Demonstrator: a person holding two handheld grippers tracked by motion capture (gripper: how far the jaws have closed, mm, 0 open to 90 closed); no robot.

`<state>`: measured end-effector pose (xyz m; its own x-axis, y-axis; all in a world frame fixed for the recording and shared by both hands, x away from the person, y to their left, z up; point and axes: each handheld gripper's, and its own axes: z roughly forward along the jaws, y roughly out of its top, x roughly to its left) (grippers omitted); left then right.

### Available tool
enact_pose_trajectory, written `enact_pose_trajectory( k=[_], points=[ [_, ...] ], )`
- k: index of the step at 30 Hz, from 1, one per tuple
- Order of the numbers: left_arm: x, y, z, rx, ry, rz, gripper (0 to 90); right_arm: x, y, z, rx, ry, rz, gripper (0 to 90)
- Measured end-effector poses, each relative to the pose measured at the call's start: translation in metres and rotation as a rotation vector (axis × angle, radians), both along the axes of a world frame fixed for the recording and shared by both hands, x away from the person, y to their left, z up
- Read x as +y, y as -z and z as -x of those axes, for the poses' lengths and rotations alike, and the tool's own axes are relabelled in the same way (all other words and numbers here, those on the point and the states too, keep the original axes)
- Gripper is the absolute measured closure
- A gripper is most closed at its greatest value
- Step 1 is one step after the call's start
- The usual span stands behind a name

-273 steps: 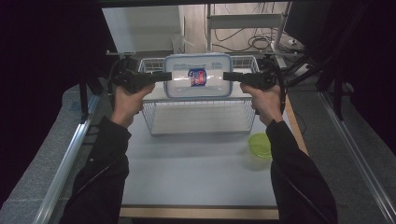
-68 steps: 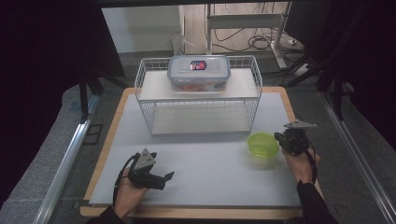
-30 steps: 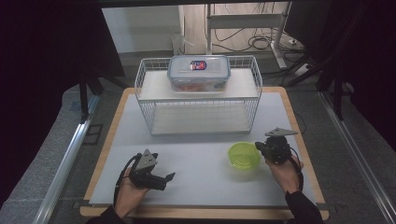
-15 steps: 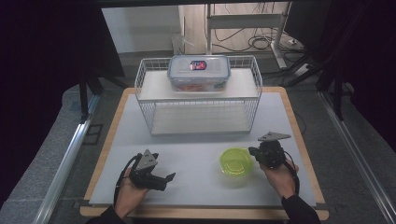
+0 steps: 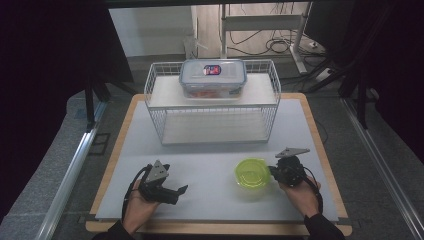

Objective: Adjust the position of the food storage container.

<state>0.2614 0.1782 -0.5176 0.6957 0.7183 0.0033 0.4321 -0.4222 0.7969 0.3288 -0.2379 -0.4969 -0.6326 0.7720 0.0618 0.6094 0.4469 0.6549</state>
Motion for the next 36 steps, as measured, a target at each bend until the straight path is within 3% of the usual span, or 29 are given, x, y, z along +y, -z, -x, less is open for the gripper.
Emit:
enact_pose_trajectory(
  k=[23,31,36],
  points=[
    [-0.001,0.001,0.000,0.005,0.003,-0.009,4.1,0.038,0.011,0.003,0.052,-0.100,-0.036,90.0],
    [-0.001,0.001,0.000,0.007,0.003,-0.011,4.1,0.061,0.015,0.008,0.062,-0.158,-0.021,90.0],
    [-0.001,0.001,0.000,0.007,0.003,-0.011,4.2,0.065,0.018,0.008,0.065,-0.168,-0.001,90.0]
  ],
)
